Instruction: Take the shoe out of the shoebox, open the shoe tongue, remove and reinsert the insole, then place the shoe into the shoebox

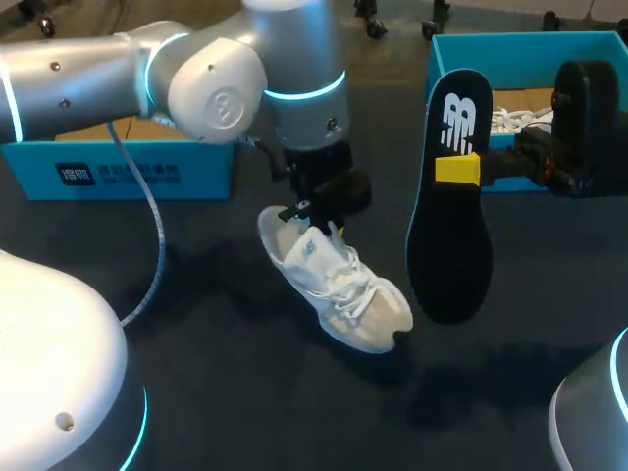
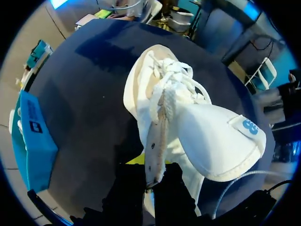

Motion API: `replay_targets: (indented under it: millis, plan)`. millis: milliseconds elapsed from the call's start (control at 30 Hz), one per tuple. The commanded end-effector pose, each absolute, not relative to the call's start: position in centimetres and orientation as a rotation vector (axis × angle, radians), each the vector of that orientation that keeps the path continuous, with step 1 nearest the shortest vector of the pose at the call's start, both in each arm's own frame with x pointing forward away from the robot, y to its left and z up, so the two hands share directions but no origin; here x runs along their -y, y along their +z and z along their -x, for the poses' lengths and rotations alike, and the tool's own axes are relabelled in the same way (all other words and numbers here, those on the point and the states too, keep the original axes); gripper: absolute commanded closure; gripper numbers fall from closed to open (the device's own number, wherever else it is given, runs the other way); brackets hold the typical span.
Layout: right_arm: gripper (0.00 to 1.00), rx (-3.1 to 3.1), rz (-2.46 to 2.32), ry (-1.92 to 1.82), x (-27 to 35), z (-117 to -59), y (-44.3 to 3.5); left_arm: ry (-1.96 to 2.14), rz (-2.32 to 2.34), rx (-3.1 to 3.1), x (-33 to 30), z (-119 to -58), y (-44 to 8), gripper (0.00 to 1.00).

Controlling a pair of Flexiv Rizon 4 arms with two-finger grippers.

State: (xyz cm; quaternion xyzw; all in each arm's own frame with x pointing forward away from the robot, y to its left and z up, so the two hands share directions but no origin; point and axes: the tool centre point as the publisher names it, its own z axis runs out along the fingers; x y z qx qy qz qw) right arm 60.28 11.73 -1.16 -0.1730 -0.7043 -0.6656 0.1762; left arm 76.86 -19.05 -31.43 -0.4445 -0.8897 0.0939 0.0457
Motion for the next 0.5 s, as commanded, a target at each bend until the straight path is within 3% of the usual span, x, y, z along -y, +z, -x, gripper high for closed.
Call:
replay_targets:
  millis: [33,500]
  plan:
    - [1.00,1.994,0.489,-1.884,-11.9,-60.4,-1.2,0.249,1.510,2.614,19.5,-77.2,-31.3,1.00]
    - [1.00,1.994,0.489,-1.884,-11.9,-60.4,-1.2,0.095,1.908,2.355,19.6,-76.3,-32.1,1.00]
